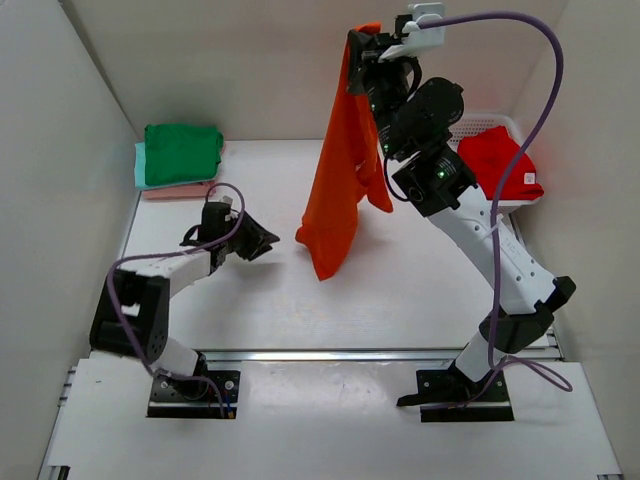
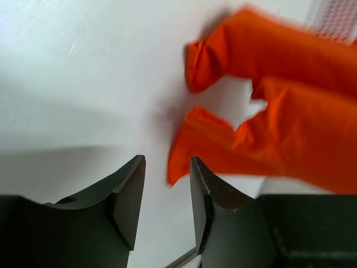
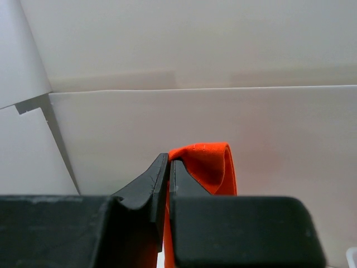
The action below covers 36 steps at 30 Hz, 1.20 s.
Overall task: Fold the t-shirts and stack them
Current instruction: Flatten out the tshirt
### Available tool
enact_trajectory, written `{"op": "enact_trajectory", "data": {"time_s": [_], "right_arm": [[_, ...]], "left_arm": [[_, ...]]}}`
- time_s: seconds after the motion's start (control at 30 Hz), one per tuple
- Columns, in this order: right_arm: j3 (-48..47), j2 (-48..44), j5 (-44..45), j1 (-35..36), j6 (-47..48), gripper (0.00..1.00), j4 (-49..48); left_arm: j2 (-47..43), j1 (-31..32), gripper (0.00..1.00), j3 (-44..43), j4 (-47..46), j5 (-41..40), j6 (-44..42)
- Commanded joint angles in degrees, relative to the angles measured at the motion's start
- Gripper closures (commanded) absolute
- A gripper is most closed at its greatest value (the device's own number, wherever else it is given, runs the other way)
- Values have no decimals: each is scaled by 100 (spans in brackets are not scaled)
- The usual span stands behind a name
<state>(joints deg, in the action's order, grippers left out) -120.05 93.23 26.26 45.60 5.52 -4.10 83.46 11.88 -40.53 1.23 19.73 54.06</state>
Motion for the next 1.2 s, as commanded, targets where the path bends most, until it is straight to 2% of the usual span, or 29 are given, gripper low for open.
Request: {"op": "enact_trajectory", "data": {"time_s": [0.0,0.13,0.2,0.43,0.57,0.6,0.67,0.73,0.8,0.83,0.9,1.0,1.03,1.1,1.13,1.17], "right_arm": [[8,-235,90,-69,-112,100,-434],[-45,-235,116,-96,2,100,-364],[-45,-235,116,-157,11,100,-364],[34,-262,134,-263,-7,100,-434],[35,-270,125,-298,-16,100,-434],[34,-236,125,-315,-33,100,-443],[43,-235,99,-350,-33,100,-460],[78,-209,125,-368,-51,100,-495],[52,-235,142,-385,-60,100,-487],[87,-226,160,-351,1,100,-513],[61,-226,143,-429,10,100,-469],[-44,-244,178,-596,204,100,-399],[-62,-253,186,-684,334,100,-390],[-2,-436,326,-746,791,100,-625],[269,-507,536,-650,1271,100,-1054],[341,-656,738,-684,1685,100,-1502]], "left_arm": [[756,-63,50,-61,-1917,302,1207],[1532,173,49,-199,-3031,856,2309],[1831,314,48,-384,-3138,936,2625],[2525,543,44,-508,-4876,1147,4180],[2842,535,44,-911,-4976,1401,4534],[2877,570,46,-956,-4914,1402,4525],[2956,578,61,-1036,-4957,1665,4560],[2843,552,98,-905,-5315,1675,4823],[2607,430,100,-597,-5738,1570,5130],[2361,342,100,-318,-5766,1413,5210],[1965,184,100,-402,-5469,1376,5036],[1647,-308,100,-1770,-3305,1499,3667],[1795,-474,100,-2800,-2896,1595,3029],[2128,-642,100,-5119,-1615,1579,2385],[2418,-669,100,-5636,-1374,1569,2155],[2803,-704,100,-6824,-928,1596,2170]]}}
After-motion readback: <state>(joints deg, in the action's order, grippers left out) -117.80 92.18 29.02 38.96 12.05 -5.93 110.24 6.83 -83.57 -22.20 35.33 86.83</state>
